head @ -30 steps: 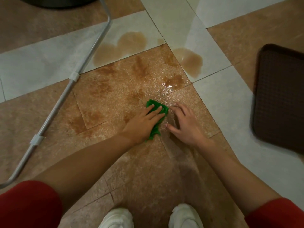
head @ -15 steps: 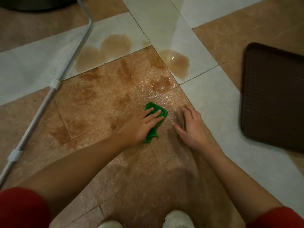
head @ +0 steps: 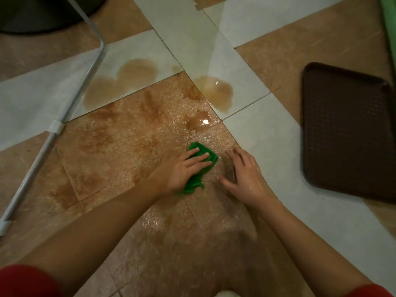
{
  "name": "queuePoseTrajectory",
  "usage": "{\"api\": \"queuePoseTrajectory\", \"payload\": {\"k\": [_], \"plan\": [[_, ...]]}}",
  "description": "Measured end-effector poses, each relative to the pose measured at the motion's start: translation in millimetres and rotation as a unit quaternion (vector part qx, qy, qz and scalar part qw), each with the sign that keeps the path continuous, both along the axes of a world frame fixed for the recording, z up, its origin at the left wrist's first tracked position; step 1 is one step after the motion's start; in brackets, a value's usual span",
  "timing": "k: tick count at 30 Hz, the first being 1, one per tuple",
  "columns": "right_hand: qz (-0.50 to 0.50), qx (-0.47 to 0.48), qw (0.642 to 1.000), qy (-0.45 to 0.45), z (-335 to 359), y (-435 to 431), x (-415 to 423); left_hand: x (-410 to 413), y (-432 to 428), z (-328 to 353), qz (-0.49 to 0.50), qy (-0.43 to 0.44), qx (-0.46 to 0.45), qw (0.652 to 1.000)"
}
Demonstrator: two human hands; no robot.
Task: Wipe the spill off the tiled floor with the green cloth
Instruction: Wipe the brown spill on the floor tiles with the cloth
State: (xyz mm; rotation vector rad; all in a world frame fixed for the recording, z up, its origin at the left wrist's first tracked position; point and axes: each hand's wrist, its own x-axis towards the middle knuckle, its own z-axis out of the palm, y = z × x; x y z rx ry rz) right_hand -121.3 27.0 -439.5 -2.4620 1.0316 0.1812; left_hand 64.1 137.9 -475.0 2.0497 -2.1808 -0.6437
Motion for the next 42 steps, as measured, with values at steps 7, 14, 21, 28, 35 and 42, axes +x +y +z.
{"api": "queuePoseTrajectory", "payload": {"k": [7,14,21,28,35,42], "plan": [[-0.019,0.006,1.000,-0.018,-2.5,-8.3,-8.4,-16.4,-28.9,7.4,0.081,-0.029,0.002,0.996],[0.006,0.043,0.998,-0.049,-1.6,-12.6,-16.3,-18.3,-14.5,3.4,-0.026,-0.008,-0.010,1.000],[0.007,0.031,0.998,-0.052,0.3,-11.8,-17.9,-39.0,-28.7,17.1,-0.022,-0.044,0.025,0.998],[0.006,0.046,0.998,-0.039,4.0,-9.2,-20.8,-7.5,-19.0,6.5,-0.035,-0.069,0.016,0.997],[0.041,0.013,0.999,0.003,7.9,1.8,-7.6,-34.4,-2.9,15.3,-0.021,-0.072,-0.012,0.997],[0.066,-0.034,0.996,0.048,2.2,11.9,5.9,-9.3,26.7,13.9,0.151,-0.041,-0.013,0.988]]}}
